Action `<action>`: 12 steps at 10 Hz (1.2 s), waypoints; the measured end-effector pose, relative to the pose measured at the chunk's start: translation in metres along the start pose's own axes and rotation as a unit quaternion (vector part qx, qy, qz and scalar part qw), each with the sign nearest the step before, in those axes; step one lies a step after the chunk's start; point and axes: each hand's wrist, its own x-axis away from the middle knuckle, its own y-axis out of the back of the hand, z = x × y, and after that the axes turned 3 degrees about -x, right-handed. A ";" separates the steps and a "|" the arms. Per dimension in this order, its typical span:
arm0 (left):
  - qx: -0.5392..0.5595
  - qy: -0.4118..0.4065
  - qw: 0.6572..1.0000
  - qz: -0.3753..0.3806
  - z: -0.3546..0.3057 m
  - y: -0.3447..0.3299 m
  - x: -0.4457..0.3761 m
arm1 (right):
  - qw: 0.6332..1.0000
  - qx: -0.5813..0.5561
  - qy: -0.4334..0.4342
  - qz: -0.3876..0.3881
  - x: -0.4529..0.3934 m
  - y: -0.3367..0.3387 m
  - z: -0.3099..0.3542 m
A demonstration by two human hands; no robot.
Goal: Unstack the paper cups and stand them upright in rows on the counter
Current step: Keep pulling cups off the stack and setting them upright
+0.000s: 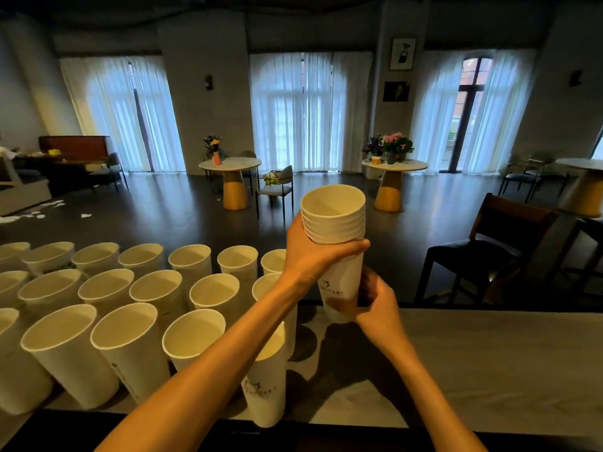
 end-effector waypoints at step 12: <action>0.182 -0.034 0.976 -0.113 -0.048 0.072 -0.031 | 0.980 0.078 -0.184 0.000 0.006 -0.019 -0.065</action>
